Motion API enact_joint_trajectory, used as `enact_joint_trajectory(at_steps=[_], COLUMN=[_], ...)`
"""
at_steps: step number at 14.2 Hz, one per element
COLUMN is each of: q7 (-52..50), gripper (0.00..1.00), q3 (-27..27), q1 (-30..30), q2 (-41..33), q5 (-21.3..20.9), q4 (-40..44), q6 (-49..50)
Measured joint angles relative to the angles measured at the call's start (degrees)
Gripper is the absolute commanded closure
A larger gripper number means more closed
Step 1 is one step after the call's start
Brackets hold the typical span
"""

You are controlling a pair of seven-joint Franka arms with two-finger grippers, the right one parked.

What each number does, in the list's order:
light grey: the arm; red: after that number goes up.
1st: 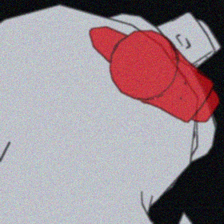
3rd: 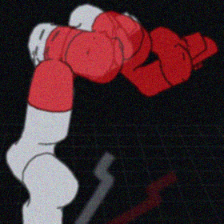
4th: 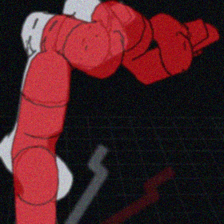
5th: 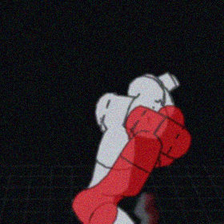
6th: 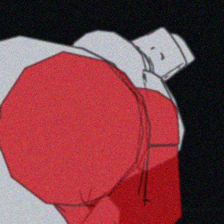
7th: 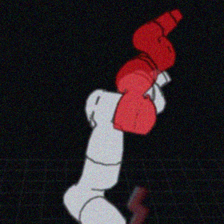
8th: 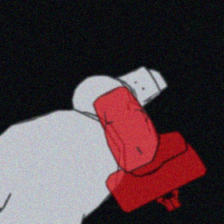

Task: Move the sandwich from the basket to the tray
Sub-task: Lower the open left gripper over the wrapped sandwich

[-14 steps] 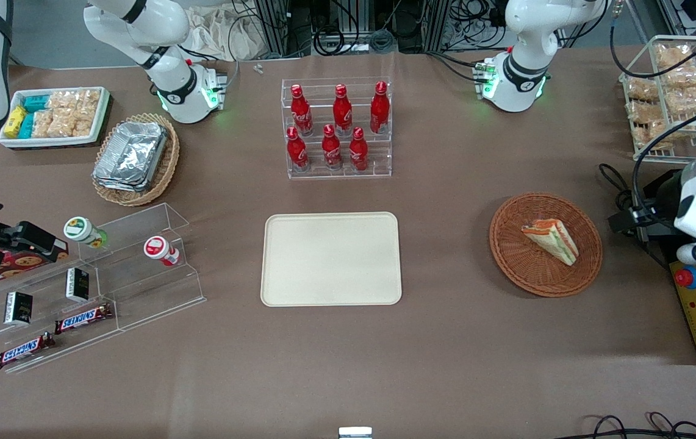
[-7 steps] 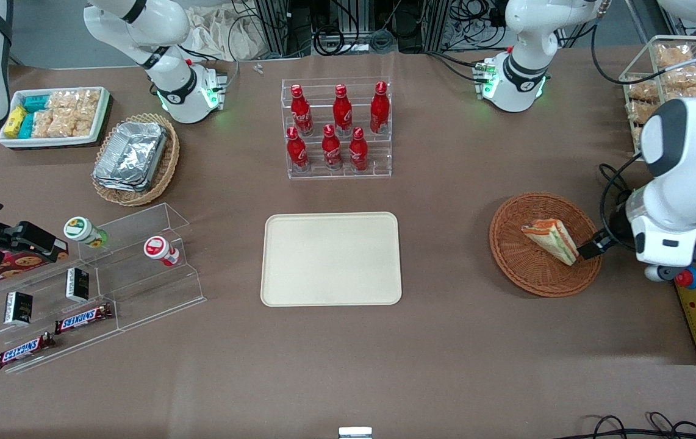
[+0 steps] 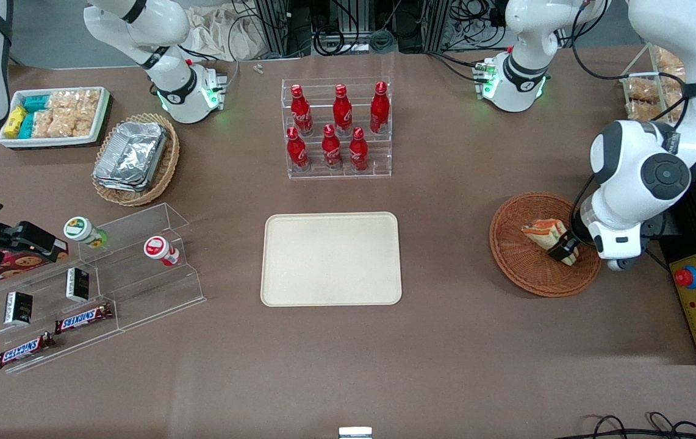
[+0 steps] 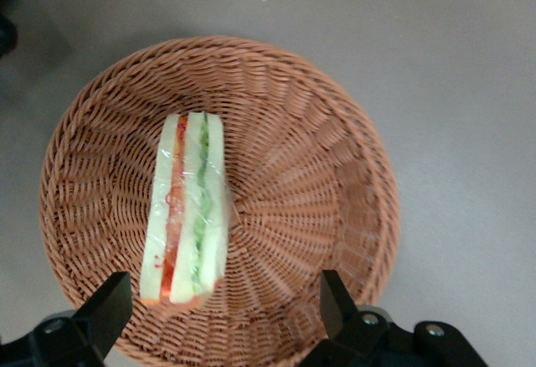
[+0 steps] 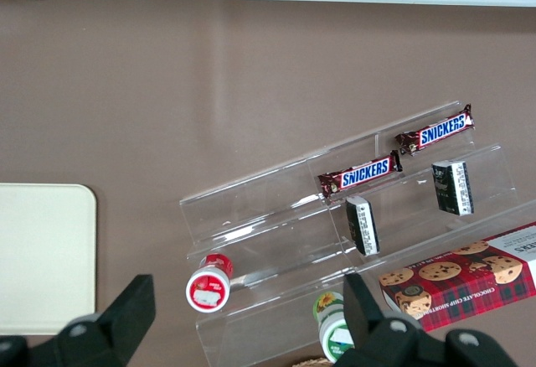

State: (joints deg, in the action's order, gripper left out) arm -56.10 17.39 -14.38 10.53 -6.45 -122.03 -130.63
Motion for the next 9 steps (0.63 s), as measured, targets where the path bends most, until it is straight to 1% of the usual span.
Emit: enact_joint_trajectory(at_steps=[4, 9], q7=[-0.20, -2.63], gripper=[0.00, 0.00], q3=[-0.28, -0.23], q1=[-2.86, -3.00], q2=[1.22, 3.99], q5=[0.01, 0.06], q4=[-2.21, -2.62], q6=[-4.07, -6.99])
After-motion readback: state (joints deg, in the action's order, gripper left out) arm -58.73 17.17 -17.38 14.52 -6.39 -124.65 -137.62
